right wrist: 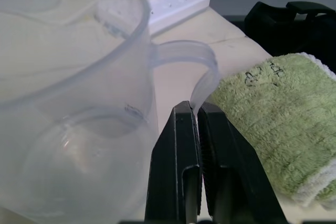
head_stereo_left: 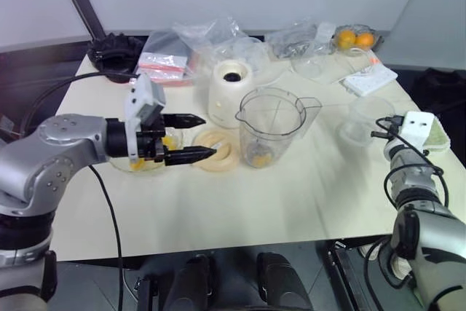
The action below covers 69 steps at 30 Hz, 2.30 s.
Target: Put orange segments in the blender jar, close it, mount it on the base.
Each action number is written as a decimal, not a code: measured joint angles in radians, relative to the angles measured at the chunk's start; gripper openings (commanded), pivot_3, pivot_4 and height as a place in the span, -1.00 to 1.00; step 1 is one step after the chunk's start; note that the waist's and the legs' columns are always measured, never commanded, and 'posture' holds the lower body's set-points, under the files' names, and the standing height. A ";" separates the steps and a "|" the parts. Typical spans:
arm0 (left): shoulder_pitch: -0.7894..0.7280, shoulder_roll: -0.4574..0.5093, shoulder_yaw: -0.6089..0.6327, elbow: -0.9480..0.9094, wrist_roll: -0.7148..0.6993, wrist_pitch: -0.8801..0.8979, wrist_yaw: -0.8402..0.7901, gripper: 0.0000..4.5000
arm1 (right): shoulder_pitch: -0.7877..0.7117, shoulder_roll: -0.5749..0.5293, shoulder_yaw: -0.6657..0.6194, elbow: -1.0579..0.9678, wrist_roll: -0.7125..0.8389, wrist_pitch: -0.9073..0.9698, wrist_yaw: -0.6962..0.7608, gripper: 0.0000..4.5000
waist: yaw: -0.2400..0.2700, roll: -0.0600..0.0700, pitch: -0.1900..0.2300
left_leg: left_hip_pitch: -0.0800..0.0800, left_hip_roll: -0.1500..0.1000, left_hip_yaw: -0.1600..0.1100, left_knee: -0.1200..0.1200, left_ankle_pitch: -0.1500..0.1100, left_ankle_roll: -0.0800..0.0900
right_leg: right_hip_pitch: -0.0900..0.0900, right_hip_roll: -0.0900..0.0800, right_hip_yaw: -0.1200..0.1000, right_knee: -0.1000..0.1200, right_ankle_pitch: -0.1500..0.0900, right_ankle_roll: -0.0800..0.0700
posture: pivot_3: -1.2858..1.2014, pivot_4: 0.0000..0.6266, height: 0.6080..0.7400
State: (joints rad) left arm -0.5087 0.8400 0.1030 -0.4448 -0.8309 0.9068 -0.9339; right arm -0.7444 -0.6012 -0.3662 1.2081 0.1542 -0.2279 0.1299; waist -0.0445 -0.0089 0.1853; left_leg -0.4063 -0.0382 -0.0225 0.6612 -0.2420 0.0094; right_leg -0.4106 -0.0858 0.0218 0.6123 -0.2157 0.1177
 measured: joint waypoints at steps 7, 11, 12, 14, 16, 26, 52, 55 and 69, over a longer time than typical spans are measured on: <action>-0.012 -0.007 -0.018 0.033 0.008 -0.019 -0.022 0.74 | 0.041 0.015 -0.004 -0.211 0.041 0.017 0.023 -0.94 | 0.002 0.001 0.001 | 0.000 0.000 0.000 0.000 0.000 0.000 | 0.000 0.000 0.000 0.000 0.000 0.000 | 0.03 -0.52 1.00; -0.035 -0.016 -0.046 0.063 0.021 -0.031 -0.037 0.74 | 0.062 0.015 -0.005 -0.355 0.067 0.072 0.021 -0.94 | 0.002 0.001 0.002 | 0.000 0.000 0.000 0.000 0.000 0.000 | -0.001 0.000 0.000 0.000 0.000 0.000 | 0.03 -0.52 1.00; -0.043 -0.018 -0.052 0.070 0.025 -0.036 -0.042 0.74 | 0.070 0.016 -0.005 -0.392 0.072 0.092 0.018 -0.94 | 0.002 0.001 0.002 | 0.000 0.000 0.000 0.000 0.000 0.000 | -0.001 0.000 0.000 0.000 0.000 0.000 | 0.03 -0.52 1.00; -0.050 -0.020 -0.054 0.082 0.035 -0.044 -0.048 0.74 | 0.080 0.025 -0.016 -0.457 0.094 0.132 0.008 -0.94 | 0.002 0.002 0.003 | 0.000 0.000 0.000 0.000 0.000 0.000 | -0.001 0.000 0.000 0.000 0.000 0.000 | 0.03 -0.52 1.00; -0.055 -0.023 -0.061 0.086 0.037 -0.049 -0.050 0.74 | 0.091 0.031 -0.026 -0.512 0.110 0.165 -0.001 -0.94 | 0.002 0.002 0.003 | 0.000 0.000 0.000 0.000 0.000 0.000 | -0.001 0.000 0.000 0.000 0.000 0.000 | 0.03 -0.52 1.00; -0.057 -0.039 -0.082 0.093 0.057 -0.061 -0.055 0.74 | 0.121 0.077 -0.070 -0.674 0.212 0.320 -0.022 -0.94 | 0.003 0.002 0.003 | -0.001 0.000 0.000 0.000 0.000 0.000 | -0.002 -0.001 0.000 0.000 0.000 0.000 | 0.03 -0.52 1.00; -0.069 -0.032 -0.070 0.155 0.036 -0.043 -0.066 0.74 | -0.081 0.102 -0.110 -1.069 0.550 0.782 0.004 -0.94 | 0.006 0.003 0.004 | -0.004 0.000 0.003 -0.006 0.000 0.000 | -0.010 -0.002 0.001 0.001 0.000 0.000 | 0.03 -0.52 1.00; -0.069 -0.016 -0.054 0.159 0.036 -0.046 -0.072 0.74 | -0.094 0.090 -0.102 -1.102 0.572 0.818 0.027 -0.94 | 0.007 0.002 0.004 | -0.004 0.000 0.004 -0.009 0.000 0.000 | -0.012 -0.002 0.002 0.001 0.000 0.001 | 0.03 -0.52 1.00; -0.076 -0.016 -0.030 0.191 0.038 -0.069 -0.077 0.74 | -0.093 0.048 -0.030 -1.217 0.576 0.880 0.132 -0.94 | 0.008 0.002 0.004 | -0.005 0.000 0.005 -0.011 0.000 0.000 | -0.014 -0.002 0.002 0.001 0.001 0.002 | 0.03 -0.52 1.00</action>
State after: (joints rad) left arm -0.5849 0.8240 0.0731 -0.2537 -0.7929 0.8379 -1.0114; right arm -0.8376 -0.5527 -0.3959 -0.0087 0.7305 0.6518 0.2621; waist -0.0365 -0.0069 0.1895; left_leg -0.4109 -0.0378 -0.0172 0.6498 -0.2419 0.0094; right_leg -0.4248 -0.0879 0.0242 0.6129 -0.2143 0.1202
